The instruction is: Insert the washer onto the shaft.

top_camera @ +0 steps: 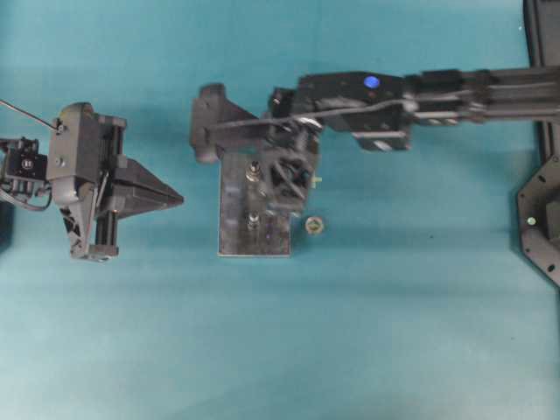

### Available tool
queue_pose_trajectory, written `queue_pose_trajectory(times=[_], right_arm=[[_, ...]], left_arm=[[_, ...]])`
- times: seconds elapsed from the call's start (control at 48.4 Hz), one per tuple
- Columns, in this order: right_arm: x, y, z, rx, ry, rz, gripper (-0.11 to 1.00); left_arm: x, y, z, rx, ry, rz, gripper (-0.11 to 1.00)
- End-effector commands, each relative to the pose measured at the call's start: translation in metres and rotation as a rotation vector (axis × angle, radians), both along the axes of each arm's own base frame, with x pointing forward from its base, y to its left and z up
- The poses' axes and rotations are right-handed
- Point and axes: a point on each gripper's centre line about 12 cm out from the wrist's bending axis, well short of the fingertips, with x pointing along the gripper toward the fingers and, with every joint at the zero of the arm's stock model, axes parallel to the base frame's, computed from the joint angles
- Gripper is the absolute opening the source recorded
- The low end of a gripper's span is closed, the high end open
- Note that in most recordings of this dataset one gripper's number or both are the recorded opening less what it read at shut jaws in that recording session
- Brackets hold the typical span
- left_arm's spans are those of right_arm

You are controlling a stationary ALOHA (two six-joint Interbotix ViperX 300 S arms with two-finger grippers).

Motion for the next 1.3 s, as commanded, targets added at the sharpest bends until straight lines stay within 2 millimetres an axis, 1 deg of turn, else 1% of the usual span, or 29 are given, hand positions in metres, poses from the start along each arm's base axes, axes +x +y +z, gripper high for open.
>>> queue_pose_trajectory(times=[0.0, 0.062, 0.207, 0.269, 0.351, 0.455, 0.661, 0.806, 0.909, 1.054, 1.282], right_arm=[[-0.011, 0.011, 0.027, 0.000, -0.057, 0.003, 0.68], [-0.020, 0.016, 0.023, 0.005, -0.049, -0.001, 0.68], [-0.042, 0.028, 0.002, 0.031, -0.019, -0.021, 0.71], [-0.049, 0.034, -0.006, 0.050, -0.014, -0.028, 0.72], [-0.053, 0.039, -0.015, 0.070, -0.031, -0.046, 0.74], [-0.053, 0.042, -0.023, 0.071, -0.082, -0.078, 0.76], [-0.054, 0.039, -0.037, 0.067, -0.152, -0.158, 0.75], [-0.057, 0.041, -0.043, 0.071, -0.149, -0.172, 0.75], [-0.056, 0.044, -0.044, 0.071, -0.151, -0.165, 0.75], [-0.055, 0.047, -0.052, 0.072, -0.132, -0.161, 0.75], [-0.051, 0.047, -0.059, 0.069, -0.129, -0.160, 0.75]], left_arm=[[0.004, -0.001, 0.007, 0.002, -0.025, -0.003, 0.00], [0.005, -0.001, 0.007, 0.002, -0.022, -0.003, 0.00], [0.007, -0.001, 0.004, 0.002, -0.011, -0.003, 0.00], [0.007, -0.001, 0.003, 0.003, -0.008, -0.003, 0.00], [0.009, -0.001, 0.003, 0.003, -0.006, -0.003, 0.00], [0.011, -0.001, 0.002, 0.003, -0.005, -0.003, 0.00], [0.015, -0.001, 0.001, 0.003, 0.001, -0.003, 0.00], [0.016, -0.001, -0.001, 0.003, 0.008, -0.003, 0.00], [0.015, -0.001, -0.002, 0.003, 0.011, -0.003, 0.00], [0.015, -0.001, -0.002, 0.003, 0.014, -0.003, 0.00], [0.015, -0.001, -0.003, 0.003, 0.015, -0.003, 0.00]])
